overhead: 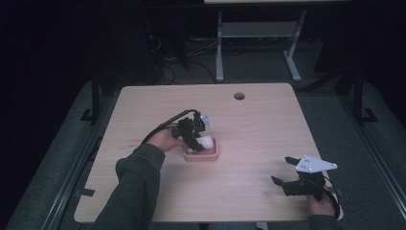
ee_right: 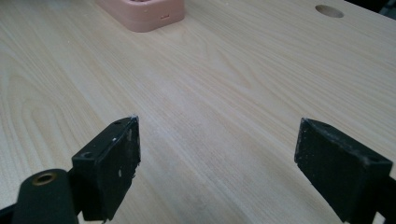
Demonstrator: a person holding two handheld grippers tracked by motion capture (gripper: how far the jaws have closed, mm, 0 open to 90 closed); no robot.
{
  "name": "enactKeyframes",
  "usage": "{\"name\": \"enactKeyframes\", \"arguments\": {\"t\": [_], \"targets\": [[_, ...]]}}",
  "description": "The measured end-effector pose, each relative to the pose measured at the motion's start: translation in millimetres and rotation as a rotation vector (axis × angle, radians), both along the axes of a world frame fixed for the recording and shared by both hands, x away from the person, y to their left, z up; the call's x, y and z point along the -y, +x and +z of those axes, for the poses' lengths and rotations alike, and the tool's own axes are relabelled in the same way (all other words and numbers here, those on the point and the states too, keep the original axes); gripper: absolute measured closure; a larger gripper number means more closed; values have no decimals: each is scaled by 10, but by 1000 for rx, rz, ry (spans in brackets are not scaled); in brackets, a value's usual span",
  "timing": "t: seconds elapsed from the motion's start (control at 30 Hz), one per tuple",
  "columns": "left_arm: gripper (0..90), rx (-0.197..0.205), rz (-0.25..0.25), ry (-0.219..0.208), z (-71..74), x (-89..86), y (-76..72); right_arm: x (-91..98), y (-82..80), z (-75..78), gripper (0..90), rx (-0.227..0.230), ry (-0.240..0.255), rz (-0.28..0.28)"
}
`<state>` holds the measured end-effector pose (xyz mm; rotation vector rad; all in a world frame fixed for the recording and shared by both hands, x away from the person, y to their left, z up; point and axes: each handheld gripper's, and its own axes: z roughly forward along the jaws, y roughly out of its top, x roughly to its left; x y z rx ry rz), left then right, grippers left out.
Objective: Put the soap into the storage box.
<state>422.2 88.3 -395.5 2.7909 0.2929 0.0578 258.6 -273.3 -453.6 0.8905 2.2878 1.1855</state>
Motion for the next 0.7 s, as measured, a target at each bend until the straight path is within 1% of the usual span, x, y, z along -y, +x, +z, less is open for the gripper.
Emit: {"name": "enactKeyframes", "arguments": {"t": [0.07,0.1,0.13,0.2,0.27,0.37,0.57,0.63,0.7], "targets": [[494,1,-4,8,-24,12,20,0,1,-1,136,0,0,0],[494,2,2,3,-40,17,22,1,1,-1,136,0,0,1],[494,-5,-1,10,-55,22,35,1,2,-1,136,1,0,1],[494,-3,3,15,-81,29,45,0,1,-1,136,0,1,1],[494,-12,2,21,-100,38,57,0,2,-1,136,0,1,1],[494,-11,5,15,-122,49,68,0,3,-1,136,1,0,3],[494,-16,4,32,-169,63,91,0,2,-2,136,1,1,3],[494,-23,6,32,-183,67,94,0,3,-2,136,1,2,3],[494,-23,6,34,-199,74,95,-1,2,-1,136,0,4,2]]}}
